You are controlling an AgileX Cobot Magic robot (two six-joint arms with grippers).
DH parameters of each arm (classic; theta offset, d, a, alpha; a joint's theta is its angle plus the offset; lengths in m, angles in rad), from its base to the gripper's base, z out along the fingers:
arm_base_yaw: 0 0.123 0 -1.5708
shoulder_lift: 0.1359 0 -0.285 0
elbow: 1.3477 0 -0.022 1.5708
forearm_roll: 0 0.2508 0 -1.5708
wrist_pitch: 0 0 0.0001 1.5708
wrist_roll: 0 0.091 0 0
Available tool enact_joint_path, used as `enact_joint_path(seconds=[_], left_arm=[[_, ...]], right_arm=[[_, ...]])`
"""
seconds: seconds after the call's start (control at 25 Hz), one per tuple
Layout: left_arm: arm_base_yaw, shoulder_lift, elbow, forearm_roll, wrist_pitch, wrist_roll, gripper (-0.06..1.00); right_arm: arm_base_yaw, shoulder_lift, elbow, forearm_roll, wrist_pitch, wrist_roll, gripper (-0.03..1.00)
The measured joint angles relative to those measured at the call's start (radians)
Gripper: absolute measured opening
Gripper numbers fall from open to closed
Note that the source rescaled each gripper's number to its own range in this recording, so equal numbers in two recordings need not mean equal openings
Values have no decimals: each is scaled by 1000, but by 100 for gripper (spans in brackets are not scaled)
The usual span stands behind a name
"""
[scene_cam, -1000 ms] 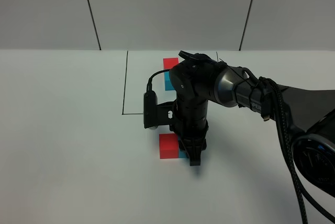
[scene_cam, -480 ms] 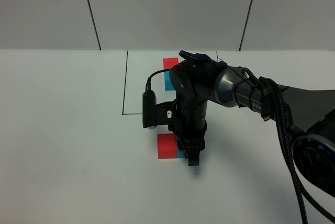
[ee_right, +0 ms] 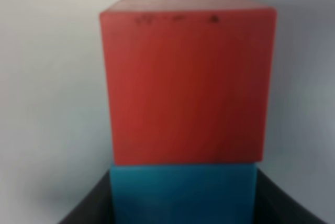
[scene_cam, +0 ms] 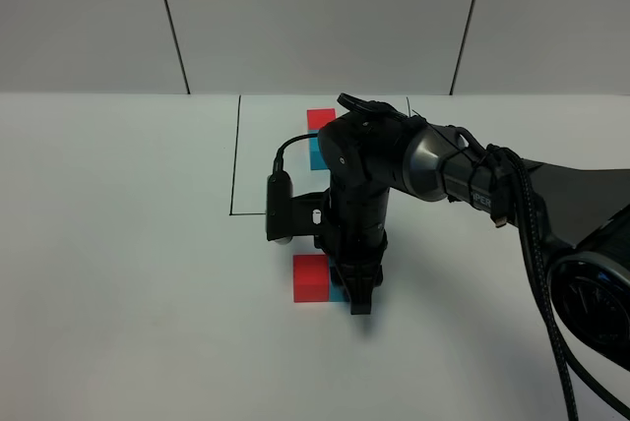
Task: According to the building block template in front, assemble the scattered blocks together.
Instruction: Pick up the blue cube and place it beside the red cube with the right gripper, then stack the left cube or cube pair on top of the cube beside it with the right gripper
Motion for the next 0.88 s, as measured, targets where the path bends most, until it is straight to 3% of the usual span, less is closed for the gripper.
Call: enact_joint_path(seconds=[0.12, 0.2, 0.52, 0.68, 0.88], left_arm=[[0, 0, 0, 0, 0, 0, 89], [0, 0, 0, 0, 0, 0, 89], [0, 0, 0, 0, 0, 0, 89], [0, 0, 0, 0, 0, 0, 89], [0, 0, 0, 0, 0, 0, 89]], right_arm=[[0, 1, -13, 5, 4, 1, 0], [0, 1, -25, 5, 4, 9, 7], [0, -76, -28, 14, 37, 116, 71], [-30, -167, -28, 29, 63, 270, 91], [-191, -318, -11, 79, 63, 562, 97]])
